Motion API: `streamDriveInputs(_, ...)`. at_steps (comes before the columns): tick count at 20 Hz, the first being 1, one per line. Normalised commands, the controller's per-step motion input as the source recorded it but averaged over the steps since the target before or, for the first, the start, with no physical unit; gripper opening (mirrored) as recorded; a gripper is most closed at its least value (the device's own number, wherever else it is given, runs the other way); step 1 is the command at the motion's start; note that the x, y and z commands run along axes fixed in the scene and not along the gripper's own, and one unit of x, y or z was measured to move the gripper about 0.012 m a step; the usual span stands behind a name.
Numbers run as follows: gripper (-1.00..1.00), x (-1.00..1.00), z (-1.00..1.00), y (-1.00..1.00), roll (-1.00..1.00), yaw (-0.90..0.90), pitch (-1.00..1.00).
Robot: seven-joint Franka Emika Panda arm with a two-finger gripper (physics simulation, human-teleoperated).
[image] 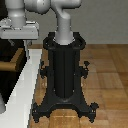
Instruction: Open the door by pressing down and pulling on the handle.
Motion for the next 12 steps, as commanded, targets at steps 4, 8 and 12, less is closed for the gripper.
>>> streamDriveInputs(4,1.0,0.0,0.0,-0.25,0.0,0.0,0.0)
streamDriveInputs(8,1.0,0.0,0.0,0.0,-0.08,0.0,0.0)
streamDriveInputs(12,1.0,0.0,0.0,0.0,-0.04,0.0,0.0)
